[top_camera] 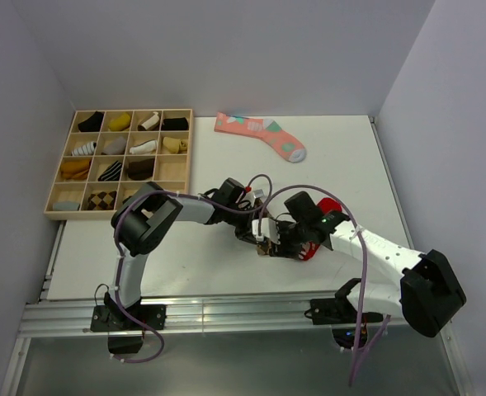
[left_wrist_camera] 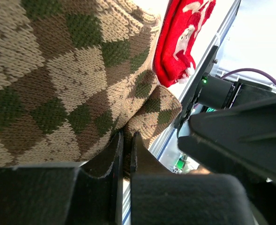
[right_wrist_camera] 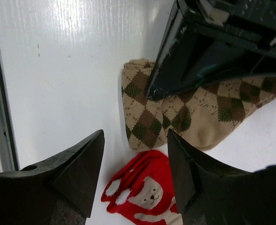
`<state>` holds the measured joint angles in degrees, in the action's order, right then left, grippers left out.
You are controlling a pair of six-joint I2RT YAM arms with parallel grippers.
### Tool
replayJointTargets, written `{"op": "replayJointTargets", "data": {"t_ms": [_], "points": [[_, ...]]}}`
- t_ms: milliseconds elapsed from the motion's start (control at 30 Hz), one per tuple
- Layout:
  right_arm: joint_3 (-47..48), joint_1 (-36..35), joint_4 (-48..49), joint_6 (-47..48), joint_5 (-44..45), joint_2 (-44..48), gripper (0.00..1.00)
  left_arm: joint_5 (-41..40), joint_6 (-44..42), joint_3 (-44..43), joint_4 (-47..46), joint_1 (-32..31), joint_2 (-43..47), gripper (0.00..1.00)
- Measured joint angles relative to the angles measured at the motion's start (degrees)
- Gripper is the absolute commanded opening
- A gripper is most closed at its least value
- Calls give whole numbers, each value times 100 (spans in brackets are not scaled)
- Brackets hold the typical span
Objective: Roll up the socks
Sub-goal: Roll the sock at the center of the board.
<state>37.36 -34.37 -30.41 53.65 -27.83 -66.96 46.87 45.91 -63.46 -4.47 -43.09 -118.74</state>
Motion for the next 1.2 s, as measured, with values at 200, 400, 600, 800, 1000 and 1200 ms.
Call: {"op": "replayJointTargets", "data": {"t_ms": [200,400,600,800,1000,1200], "points": [[-116,-376,323,-2,337,-216,63,11,28,0,0,4,-4,0],[-138,-538,599,-24,610,-651,51,35,52,42,-74,13,-4,1],[-138,-592,898,-208,804,-861,35,90,216,181,-337,33,-4,17],[-151,-586,957,-459,820,-850,20,-37,595,577,-890,50,166,37],[61,-190,767,-573,197,-1069,18,-745,1060,1307,-1410,31,774,41],[896,350,-96,-446,-601,-1937,16,-1657,1462,1941,-1681,17,1311,41]]}}
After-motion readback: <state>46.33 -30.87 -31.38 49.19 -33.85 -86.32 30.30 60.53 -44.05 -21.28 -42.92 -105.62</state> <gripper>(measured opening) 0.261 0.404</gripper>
